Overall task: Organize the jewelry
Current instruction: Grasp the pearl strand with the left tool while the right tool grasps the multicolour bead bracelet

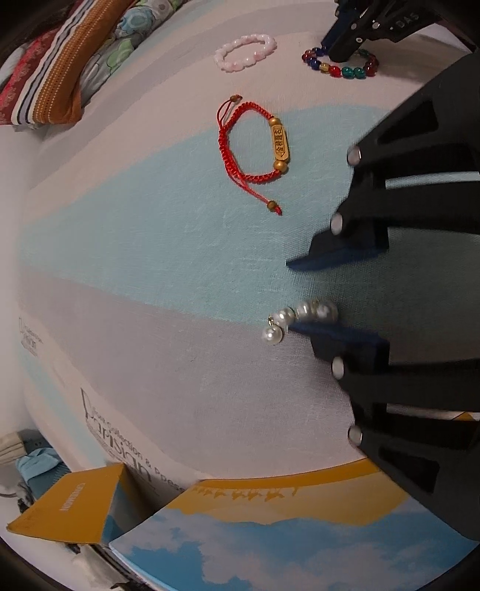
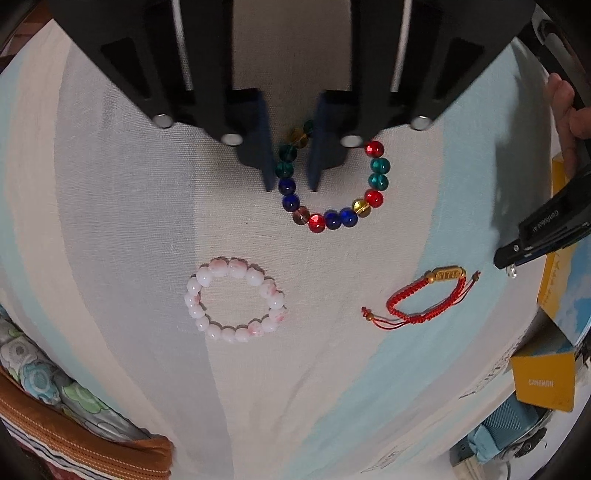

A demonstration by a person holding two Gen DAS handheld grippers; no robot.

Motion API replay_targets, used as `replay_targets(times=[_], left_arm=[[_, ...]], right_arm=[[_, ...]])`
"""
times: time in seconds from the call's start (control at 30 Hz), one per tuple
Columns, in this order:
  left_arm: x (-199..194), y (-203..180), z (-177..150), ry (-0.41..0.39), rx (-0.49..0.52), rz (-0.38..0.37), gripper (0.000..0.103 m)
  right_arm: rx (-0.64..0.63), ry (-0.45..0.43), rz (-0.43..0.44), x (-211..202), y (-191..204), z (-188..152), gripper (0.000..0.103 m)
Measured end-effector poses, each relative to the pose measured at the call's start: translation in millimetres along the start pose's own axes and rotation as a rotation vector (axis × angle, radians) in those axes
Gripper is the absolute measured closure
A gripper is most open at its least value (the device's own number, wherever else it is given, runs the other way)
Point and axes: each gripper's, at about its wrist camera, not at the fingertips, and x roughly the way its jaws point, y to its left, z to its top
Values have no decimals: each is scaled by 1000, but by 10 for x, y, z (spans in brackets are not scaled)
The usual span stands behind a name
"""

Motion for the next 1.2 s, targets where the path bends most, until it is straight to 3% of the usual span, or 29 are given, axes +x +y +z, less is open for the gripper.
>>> replay_targets(times=[0.07, 0.77, 1.2], left_arm=[[-8, 21, -9, 6, -9, -9, 92], [-262, 57, -36, -20, -4, -50, 92], [-631, 8, -126, -68, 22, -100, 92]], right_arm=[[2, -3, -1, -8, 1, -1, 94], [11, -122, 29, -375, 72, -1, 94], [2, -227, 79, -767, 202, -32, 94]])
